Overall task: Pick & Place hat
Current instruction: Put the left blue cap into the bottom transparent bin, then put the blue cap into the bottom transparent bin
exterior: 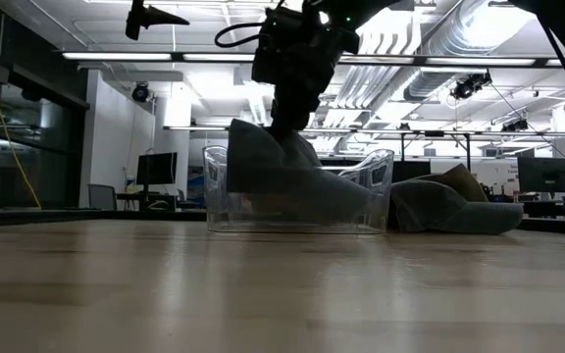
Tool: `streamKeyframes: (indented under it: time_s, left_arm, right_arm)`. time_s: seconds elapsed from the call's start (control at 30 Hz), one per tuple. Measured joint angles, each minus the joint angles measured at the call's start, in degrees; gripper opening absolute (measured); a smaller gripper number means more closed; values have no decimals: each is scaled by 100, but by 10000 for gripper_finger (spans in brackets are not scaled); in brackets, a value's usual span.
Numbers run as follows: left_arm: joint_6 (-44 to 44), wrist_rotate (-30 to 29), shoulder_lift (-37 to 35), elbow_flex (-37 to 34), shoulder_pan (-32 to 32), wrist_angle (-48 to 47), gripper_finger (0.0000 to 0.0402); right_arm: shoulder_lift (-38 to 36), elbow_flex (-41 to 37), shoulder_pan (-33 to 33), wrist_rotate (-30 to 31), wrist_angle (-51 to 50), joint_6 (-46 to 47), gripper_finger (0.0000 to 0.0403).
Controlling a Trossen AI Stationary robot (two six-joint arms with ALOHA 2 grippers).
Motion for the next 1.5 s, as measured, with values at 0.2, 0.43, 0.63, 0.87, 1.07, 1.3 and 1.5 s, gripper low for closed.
streamKeyframes:
  time_s: [0.2,0.43,0.63,0.87,1.07,1.3,1.5]
  left_arm:
    - [-18,0,0,0,0,0,303]
    - [-18,0,0,0,-1,0,303]
    - [-20,0,0,0,-2,0,303]
    - [-20,0,0,0,0,0,303]
    - [-20,0,0,0,0,0,303]
    - [-81,9,0,0,-2,-10,303]
    - [-107,52,-1,0,-1,-45,303]
  right_arm:
    - [0,0,4,61,2,197,15]
    - [0,0,4,258,0,254,74]
    - [0,0,7,294,2,499,157]
    - [2,52,4,376,-8,792,234]
    - [4,369,7,498,-115,901,262]
    - [4,988,7,767,-805,903,264]
    - [4,1528,-42,1181,-1788,1142,264]
